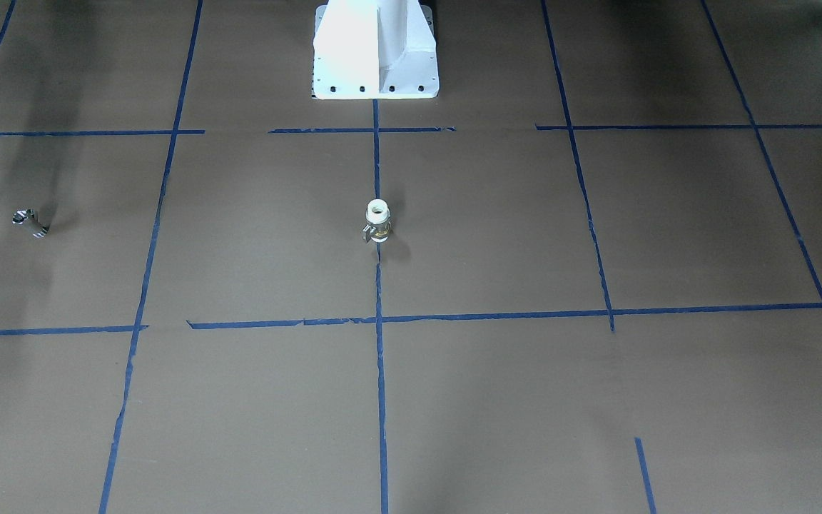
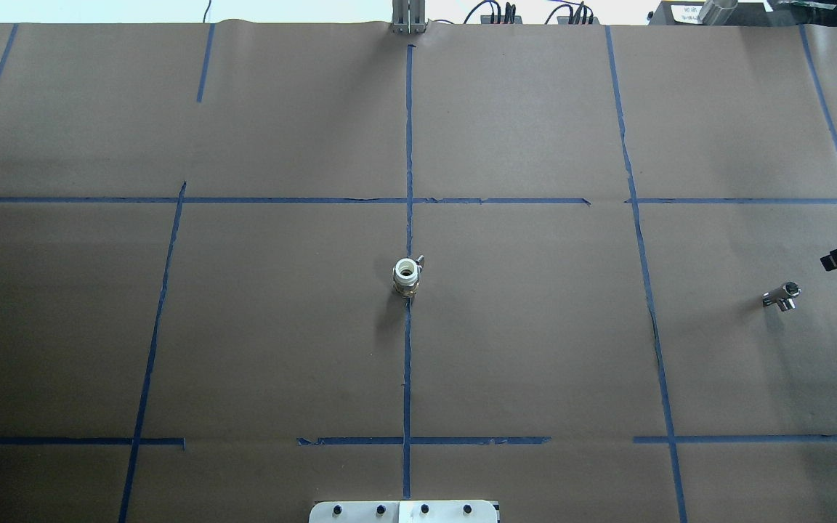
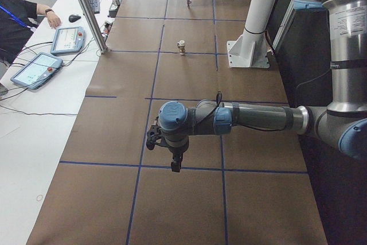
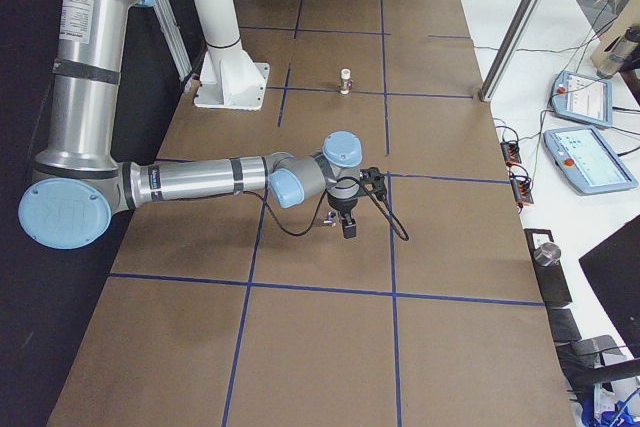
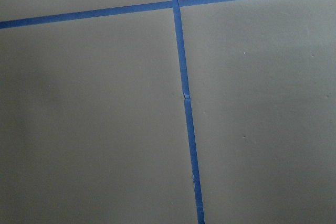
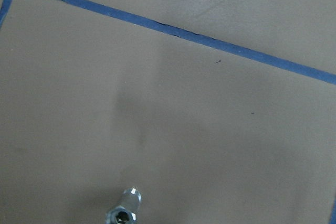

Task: Assemble PPR valve and pipe with both arms
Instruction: 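Lower the right gripper onto the chrome tee valve and grasp it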

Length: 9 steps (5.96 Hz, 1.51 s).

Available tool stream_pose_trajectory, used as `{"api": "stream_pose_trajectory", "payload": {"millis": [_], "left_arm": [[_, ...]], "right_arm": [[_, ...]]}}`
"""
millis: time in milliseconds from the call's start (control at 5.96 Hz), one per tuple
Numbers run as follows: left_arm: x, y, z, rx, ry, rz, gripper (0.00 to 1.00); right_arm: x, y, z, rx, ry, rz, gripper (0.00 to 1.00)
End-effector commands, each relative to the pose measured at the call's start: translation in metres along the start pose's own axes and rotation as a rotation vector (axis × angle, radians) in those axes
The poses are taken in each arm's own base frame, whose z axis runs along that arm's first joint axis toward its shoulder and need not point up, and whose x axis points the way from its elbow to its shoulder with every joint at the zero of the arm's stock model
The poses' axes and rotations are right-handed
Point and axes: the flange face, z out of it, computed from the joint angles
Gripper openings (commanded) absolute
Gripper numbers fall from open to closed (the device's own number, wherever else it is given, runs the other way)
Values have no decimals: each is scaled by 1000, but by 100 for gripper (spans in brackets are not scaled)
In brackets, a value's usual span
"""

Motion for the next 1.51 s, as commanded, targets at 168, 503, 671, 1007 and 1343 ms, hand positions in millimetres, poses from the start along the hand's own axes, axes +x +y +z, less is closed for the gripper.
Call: {"api": "stream_pose_trajectory", "payload": {"millis": [168,503,671,1007,1343], "left_arm": [[0,0,0,0,0,-1,100],[-1,1,1,-1,1,-2,100],[-1,1,1,-1,1,-2,100],[-1,1,1,-1,1,-2,100],[0,0,0,0,0,-1,100]], "right_arm": [[-38,3,25,14,-27,7,100],[-44,6,48,-29,-27,-11,98],[-42,8,53,-40,-22,-13,97],[-40,13,64,-56,-6,-23,57],[-40,14,61,-52,-4,-23,3]]}}
